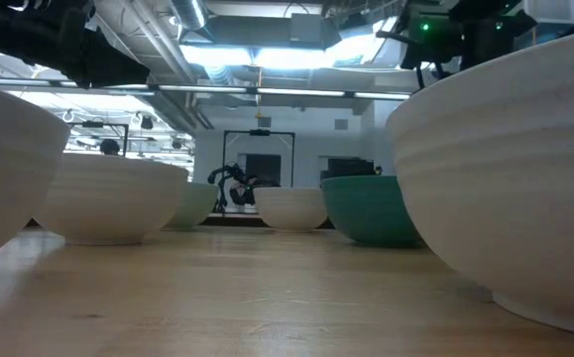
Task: Nest bowls inside each other
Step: Stack the blue bowl on the dark green bowl
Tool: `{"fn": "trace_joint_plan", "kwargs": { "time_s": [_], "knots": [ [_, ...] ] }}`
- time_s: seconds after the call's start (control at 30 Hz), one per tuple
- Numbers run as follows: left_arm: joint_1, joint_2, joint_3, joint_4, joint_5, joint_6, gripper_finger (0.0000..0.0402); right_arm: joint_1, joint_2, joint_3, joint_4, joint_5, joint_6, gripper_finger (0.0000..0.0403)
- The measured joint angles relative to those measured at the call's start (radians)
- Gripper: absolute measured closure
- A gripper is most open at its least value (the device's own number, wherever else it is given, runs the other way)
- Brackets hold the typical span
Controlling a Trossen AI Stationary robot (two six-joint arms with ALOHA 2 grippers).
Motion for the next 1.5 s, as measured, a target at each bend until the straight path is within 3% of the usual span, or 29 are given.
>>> {"fn": "trace_joint_plan", "kwargs": {
  "time_s": [0.3,0.83,1.17,1.5],
  "knots": [
    [0.000,0.000,0.000,0.000,0.000,0.000,0.0205,0.000,0.058,0.000,0.017,0.000,0.000,0.0234],
    [0.000,0.000,0.000,0.000,0.000,-0.005,0.0205,-0.002,0.059,0.000,0.041,0.000,0.027,0.0390],
    [0.000,0.000,0.000,0.000,0.000,-0.004,0.0205,-0.023,0.059,0.013,-0.008,0.007,0.080,0.0393],
    [0.000,0.000,0.000,0.001,0.000,-0.003,0.0205,-0.022,0.059,0.170,-0.057,0.000,0.111,0.0393]
  ]
}}
